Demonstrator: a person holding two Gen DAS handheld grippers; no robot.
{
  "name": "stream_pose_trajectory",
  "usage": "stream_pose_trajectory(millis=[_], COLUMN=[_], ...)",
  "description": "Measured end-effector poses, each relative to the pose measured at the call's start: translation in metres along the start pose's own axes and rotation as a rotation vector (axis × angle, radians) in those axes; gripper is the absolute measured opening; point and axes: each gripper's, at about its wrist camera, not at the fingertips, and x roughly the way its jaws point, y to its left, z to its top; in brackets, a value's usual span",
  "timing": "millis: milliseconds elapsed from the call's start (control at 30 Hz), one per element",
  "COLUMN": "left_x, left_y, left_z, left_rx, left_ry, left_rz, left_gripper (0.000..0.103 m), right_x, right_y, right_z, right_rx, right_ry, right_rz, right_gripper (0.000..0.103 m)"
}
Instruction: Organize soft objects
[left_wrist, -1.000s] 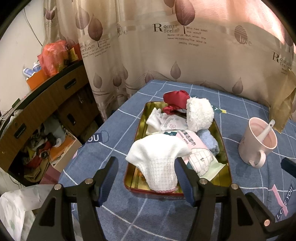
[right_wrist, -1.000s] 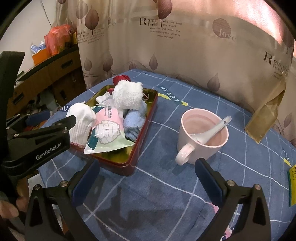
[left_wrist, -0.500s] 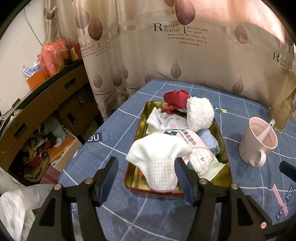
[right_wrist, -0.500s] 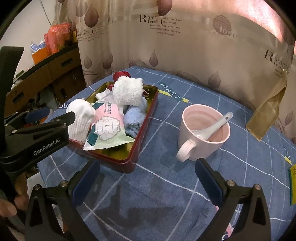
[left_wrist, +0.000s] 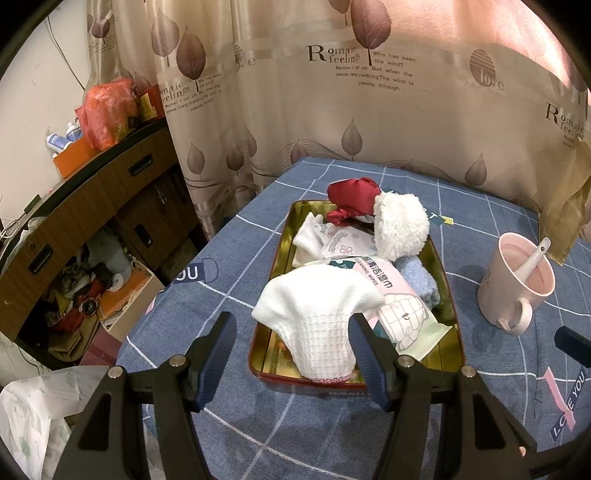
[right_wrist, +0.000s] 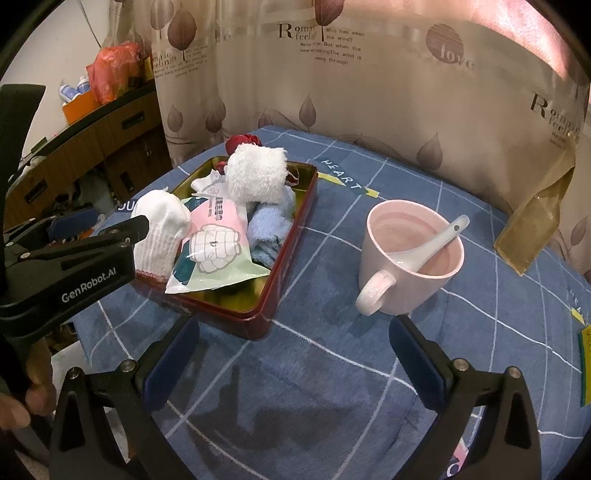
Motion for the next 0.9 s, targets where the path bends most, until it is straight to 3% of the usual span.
stream_pose_trajectory(millis=[900], left_x=[0.0003], left_y=[0.0007], left_z=[0.0], left_rx=[0.001], left_ry=[0.002], left_rz=[0.001], left_gripper=[0.064], right_x=[0.0024], right_y=[0.0], right_z=[-0.0034], right_rx=[0.005], right_ry=[0.015], right_rz=[0.006], right_gripper=[0.102])
